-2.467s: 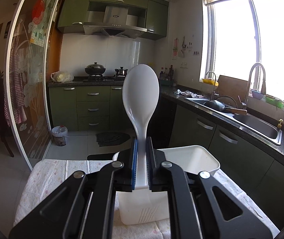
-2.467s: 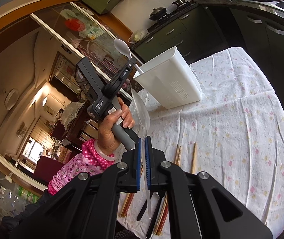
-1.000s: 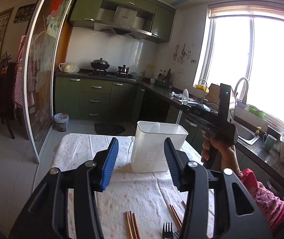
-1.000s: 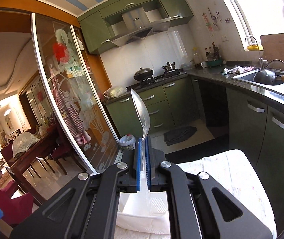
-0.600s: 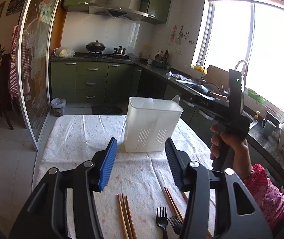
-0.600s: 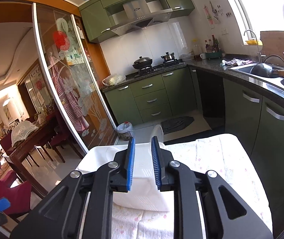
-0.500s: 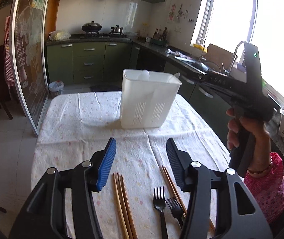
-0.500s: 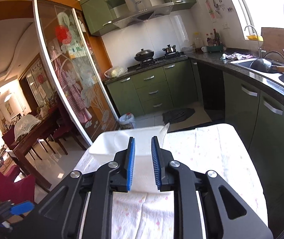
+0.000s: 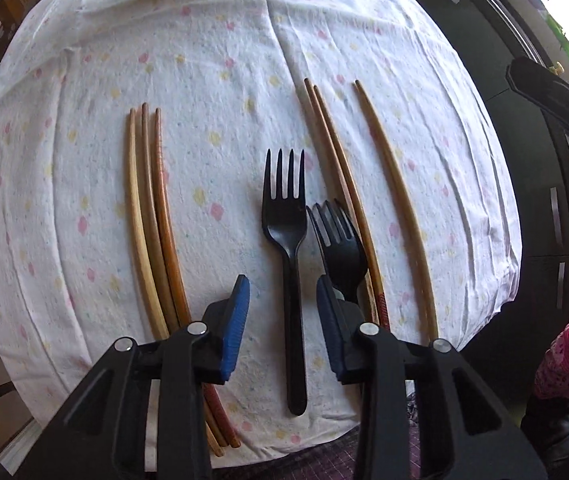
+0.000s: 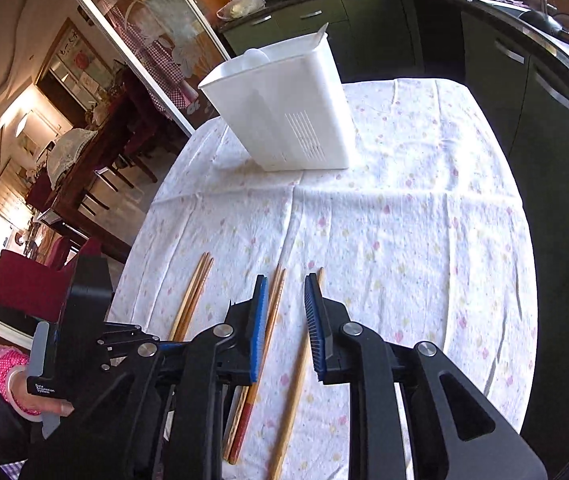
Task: Organize utensils
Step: 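Grasp the larger black fork by its handle with the left gripper, then grasp the second black fork with the right gripper while the left holds its fork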
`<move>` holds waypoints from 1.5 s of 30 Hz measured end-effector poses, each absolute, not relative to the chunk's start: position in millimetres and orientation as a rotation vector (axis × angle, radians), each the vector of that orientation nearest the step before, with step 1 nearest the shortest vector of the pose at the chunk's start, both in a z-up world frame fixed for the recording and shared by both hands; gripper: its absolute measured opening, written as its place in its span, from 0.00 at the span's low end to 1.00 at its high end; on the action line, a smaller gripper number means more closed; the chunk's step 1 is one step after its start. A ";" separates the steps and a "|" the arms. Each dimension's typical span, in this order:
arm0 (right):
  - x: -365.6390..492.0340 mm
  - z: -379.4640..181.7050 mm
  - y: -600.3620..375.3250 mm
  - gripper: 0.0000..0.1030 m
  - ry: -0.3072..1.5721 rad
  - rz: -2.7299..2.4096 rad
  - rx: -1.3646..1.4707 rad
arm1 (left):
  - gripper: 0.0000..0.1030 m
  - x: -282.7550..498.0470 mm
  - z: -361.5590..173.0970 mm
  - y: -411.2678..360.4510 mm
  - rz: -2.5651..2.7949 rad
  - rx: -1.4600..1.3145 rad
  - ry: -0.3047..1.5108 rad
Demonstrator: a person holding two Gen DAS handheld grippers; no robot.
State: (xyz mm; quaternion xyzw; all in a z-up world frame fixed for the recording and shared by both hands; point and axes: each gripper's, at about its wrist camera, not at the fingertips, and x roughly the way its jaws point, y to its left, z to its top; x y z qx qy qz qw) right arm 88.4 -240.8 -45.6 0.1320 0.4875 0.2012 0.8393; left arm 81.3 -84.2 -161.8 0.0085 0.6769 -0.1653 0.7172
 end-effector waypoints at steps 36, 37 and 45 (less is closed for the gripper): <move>74.0 -122.7 -144.1 0.28 1.549 0.647 0.258 | 0.09 91.3 -122.8 -78.0 -0.329 0.071 1.426; 74.3 -125.4 -142.0 0.28 1.560 0.642 0.251 | 0.09 90.9 -120.6 -73.1 -0.330 0.069 1.421; 80.0 -130.5 -125.7 0.26 1.587 0.542 0.145 | 0.09 84.4 -113.0 -60.6 -0.333 0.076 1.387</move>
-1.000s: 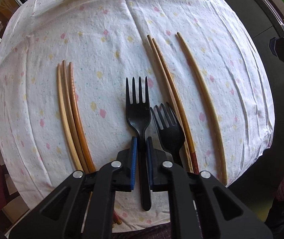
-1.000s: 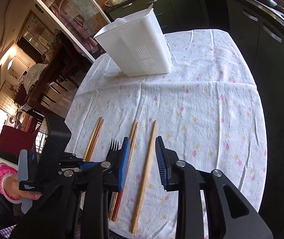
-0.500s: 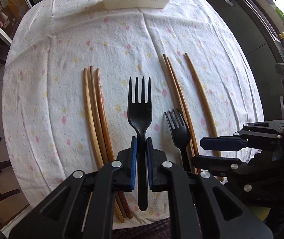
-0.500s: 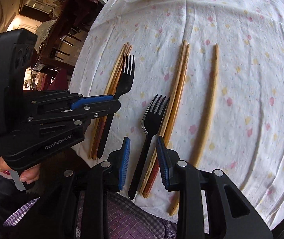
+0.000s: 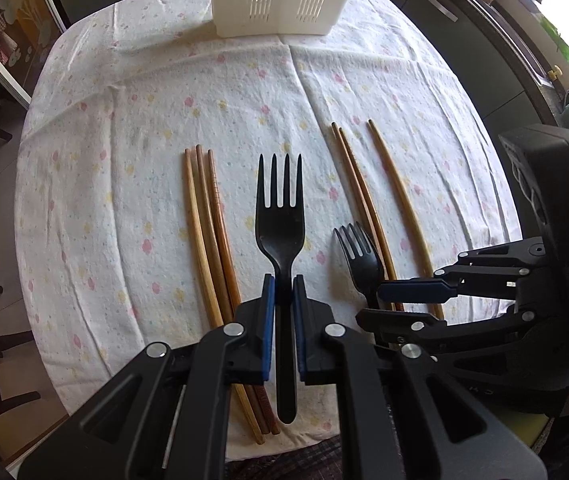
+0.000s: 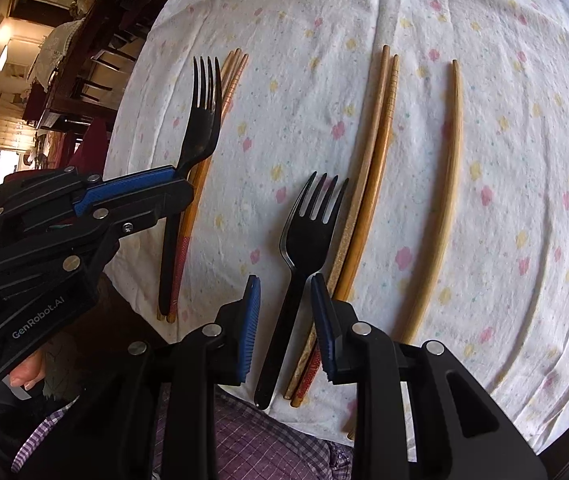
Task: Organize utensils
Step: 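Grasp the second black fork with the right gripper while the left holds its fork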
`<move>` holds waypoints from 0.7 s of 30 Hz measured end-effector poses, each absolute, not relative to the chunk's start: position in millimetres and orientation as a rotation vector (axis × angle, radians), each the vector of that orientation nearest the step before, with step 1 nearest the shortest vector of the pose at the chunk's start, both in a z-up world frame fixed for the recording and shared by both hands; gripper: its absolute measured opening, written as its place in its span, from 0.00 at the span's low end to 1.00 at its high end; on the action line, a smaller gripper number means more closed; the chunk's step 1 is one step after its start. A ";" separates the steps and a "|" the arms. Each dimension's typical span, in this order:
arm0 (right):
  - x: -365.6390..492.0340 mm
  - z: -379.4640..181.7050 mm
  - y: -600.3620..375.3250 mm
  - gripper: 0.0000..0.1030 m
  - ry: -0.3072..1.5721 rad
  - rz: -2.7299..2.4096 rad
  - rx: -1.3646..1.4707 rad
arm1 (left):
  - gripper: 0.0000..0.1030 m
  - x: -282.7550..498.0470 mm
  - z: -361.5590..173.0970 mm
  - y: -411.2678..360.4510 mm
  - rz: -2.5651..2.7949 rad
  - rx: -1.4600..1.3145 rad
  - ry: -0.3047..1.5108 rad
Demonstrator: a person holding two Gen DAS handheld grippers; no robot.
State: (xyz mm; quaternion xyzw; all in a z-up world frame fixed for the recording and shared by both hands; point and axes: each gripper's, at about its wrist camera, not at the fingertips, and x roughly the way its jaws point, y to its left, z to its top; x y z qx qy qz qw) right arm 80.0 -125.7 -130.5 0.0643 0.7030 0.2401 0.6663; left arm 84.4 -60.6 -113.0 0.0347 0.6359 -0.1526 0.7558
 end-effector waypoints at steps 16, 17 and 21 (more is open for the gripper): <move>69.9 -110.3 -111.1 0.08 1.487 0.423 -0.024 | 0.09 84.6 -102.0 -54.2 -0.326 0.077 1.341; 68.0 -105.7 -121.3 0.08 1.473 0.431 0.004 | 0.09 84.1 -99.2 -53.9 -0.328 0.079 1.330; 56.7 -79.7 -147.0 0.08 1.354 0.479 0.109 | 0.09 82.5 -83.8 -55.9 -0.343 0.087 1.267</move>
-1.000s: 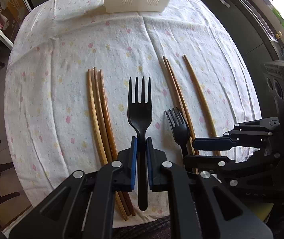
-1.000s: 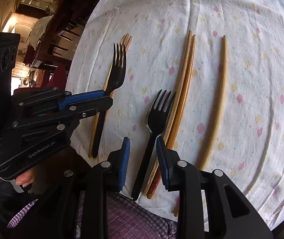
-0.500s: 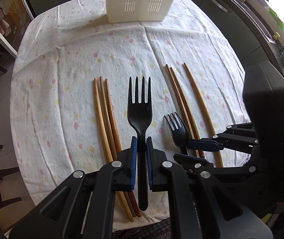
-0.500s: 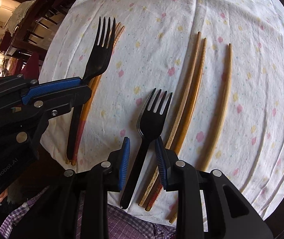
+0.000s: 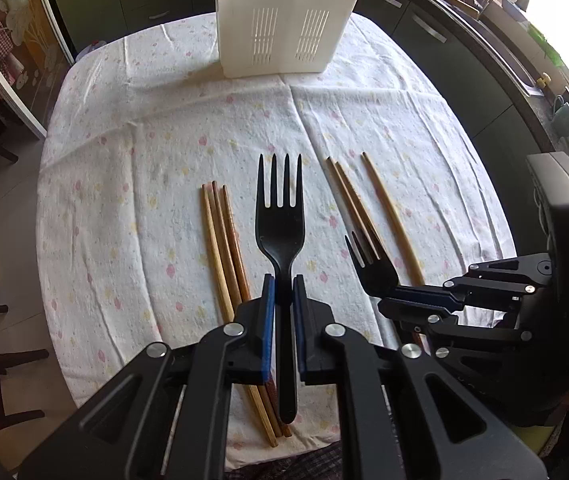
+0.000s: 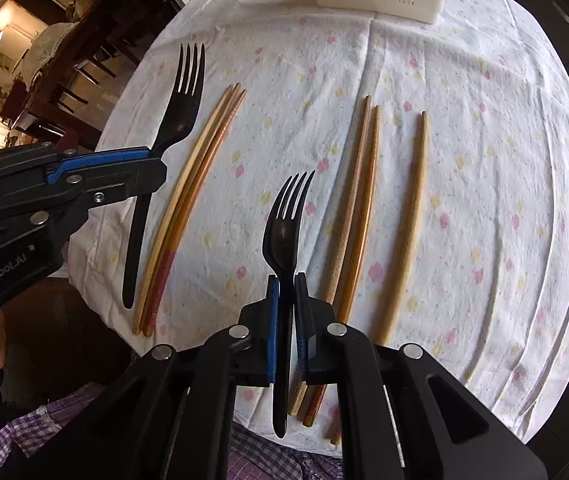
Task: Organize utensils
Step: 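Grasp the second black fork with the right gripper while the left holds its fork, then carry both black forks over the holder and open both grippers to drop them in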
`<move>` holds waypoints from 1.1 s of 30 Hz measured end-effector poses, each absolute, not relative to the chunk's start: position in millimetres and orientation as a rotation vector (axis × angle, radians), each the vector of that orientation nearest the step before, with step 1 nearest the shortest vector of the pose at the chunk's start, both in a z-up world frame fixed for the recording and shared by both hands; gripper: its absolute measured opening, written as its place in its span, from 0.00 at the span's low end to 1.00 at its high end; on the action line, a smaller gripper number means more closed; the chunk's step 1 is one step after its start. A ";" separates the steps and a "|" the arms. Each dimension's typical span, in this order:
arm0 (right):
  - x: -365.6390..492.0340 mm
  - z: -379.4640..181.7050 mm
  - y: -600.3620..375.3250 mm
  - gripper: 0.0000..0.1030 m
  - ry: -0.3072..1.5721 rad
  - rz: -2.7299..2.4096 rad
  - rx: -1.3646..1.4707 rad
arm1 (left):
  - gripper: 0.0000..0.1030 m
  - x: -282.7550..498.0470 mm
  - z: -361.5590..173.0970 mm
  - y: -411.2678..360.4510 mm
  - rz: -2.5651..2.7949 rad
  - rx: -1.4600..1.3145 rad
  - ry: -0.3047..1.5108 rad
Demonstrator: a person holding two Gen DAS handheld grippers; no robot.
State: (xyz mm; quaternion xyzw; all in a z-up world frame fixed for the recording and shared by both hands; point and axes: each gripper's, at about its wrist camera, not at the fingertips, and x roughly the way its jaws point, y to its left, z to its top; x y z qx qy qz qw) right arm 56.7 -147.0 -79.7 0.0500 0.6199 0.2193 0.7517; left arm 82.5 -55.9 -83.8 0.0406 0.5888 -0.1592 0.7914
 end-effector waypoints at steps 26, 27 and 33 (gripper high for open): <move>65.5 145.4 -234.1 0.08 0.372 0.359 0.310 | 0.09 192.8 93.6 -93.6 -0.335 -0.028 0.274; 70.5 147.8 -235.7 0.08 0.347 0.351 0.323 | 0.09 201.3 87.3 -95.6 -0.326 -0.023 0.254; 108.3 155.5 -242.0 0.08 0.219 0.279 0.351 | 0.09 243.6 48.4 -104.0 -0.287 -0.015 0.281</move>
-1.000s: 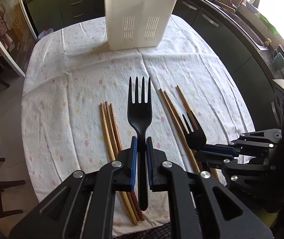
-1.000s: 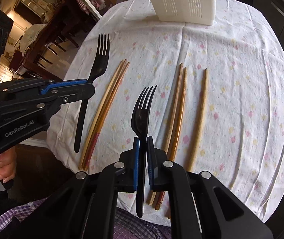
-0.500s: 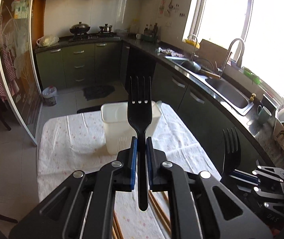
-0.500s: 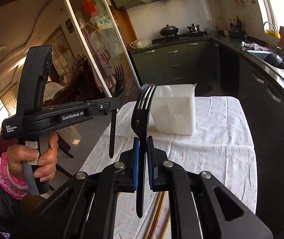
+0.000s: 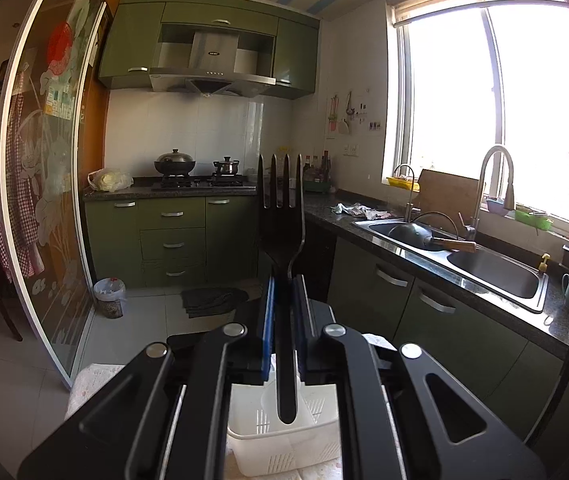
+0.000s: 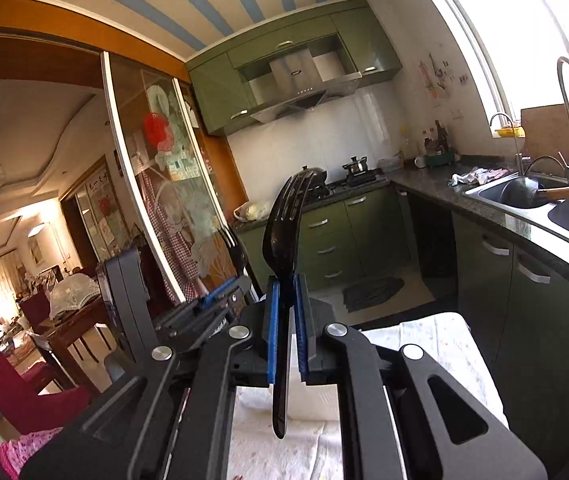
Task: Organize utensils
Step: 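Carry both black forks over the holder and open both grippers to drop them in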
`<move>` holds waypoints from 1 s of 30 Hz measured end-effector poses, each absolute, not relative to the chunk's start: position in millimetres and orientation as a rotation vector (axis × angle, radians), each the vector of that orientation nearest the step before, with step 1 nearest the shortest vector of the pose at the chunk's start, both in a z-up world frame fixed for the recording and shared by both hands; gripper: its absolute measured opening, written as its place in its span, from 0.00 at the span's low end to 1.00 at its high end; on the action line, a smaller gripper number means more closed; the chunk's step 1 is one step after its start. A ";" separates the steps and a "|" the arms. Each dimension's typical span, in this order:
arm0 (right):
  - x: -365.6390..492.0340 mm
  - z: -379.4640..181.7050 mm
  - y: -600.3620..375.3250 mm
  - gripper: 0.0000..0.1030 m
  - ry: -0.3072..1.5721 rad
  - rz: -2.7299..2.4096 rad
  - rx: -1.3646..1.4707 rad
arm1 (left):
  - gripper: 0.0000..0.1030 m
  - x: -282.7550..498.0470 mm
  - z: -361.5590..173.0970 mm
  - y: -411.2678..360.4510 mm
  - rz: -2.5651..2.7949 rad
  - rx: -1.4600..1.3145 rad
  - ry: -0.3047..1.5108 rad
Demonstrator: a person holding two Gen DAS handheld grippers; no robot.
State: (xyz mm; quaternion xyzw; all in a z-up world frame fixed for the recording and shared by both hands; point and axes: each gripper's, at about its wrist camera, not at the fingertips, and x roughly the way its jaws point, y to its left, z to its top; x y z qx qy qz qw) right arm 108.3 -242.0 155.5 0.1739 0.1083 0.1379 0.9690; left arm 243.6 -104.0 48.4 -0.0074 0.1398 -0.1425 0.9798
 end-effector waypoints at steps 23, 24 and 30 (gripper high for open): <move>270.5 89.4 -204.4 0.08 0.180 0.169 0.284 | 0.19 266.5 -36.9 -101.5 -0.273 0.053 0.392; 275.8 84.0 -203.6 0.08 0.184 0.163 0.281 | 0.22 264.7 -37.6 -100.2 -0.275 0.049 0.393; 291.5 49.4 -197.7 0.08 0.228 0.154 0.262 | 0.24 246.9 -32.4 -93.3 -0.293 0.027 0.374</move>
